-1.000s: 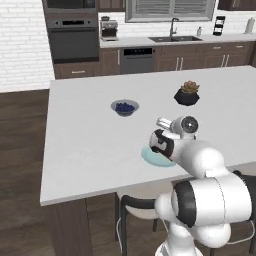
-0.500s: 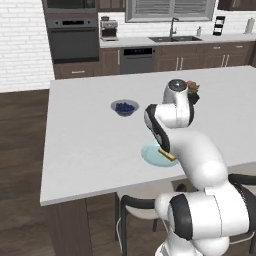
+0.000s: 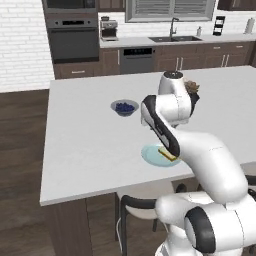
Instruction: Start the toaster. Once the lever pops up, take the bread to the plate on the dining counter.
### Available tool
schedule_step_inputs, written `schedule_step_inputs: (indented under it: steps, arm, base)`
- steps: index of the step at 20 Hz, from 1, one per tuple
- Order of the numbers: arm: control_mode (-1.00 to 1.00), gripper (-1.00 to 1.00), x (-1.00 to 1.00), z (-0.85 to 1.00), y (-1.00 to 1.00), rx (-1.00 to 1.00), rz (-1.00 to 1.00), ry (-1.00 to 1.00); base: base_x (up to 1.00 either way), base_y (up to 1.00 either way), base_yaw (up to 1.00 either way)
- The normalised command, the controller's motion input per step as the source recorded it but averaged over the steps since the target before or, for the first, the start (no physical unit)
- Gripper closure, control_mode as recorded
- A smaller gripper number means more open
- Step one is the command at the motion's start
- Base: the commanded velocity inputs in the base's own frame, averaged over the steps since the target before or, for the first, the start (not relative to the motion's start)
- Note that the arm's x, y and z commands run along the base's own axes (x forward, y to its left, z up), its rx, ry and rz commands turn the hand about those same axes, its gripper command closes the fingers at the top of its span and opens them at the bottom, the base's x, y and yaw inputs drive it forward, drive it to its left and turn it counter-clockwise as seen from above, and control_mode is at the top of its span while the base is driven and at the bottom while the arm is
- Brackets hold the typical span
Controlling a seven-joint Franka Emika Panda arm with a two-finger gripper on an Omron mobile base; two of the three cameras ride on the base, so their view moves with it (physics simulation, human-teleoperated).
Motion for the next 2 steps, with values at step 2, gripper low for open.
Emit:
schedule_step_inputs:
  steps: [2]
  arm:
    - [-1.0, -1.0, -0.76, -0.28, 0.07, 0.0, 0.15, -0.02]
  base:
    - [0.0, 0.0, 0.0]
